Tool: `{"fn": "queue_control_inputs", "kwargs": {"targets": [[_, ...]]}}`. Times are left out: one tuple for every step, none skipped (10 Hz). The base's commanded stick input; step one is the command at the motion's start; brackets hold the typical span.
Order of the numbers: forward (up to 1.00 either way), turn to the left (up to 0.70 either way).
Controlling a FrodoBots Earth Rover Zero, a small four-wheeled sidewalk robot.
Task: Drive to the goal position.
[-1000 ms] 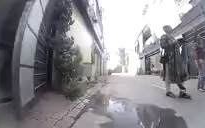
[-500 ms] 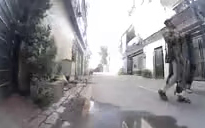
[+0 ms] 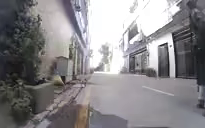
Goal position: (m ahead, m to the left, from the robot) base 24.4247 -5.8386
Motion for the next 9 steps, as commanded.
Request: {"fn": "queue_control_inputs", "kwargs": {"targets": [[1.0,0.0],[1.0,0.0],[1.0,0.0],[1.0,0.0],[1.0,0.0],[1.0,0.0],[1.0,0.0],[1.0,0.0],[1.0,0.0]]}}
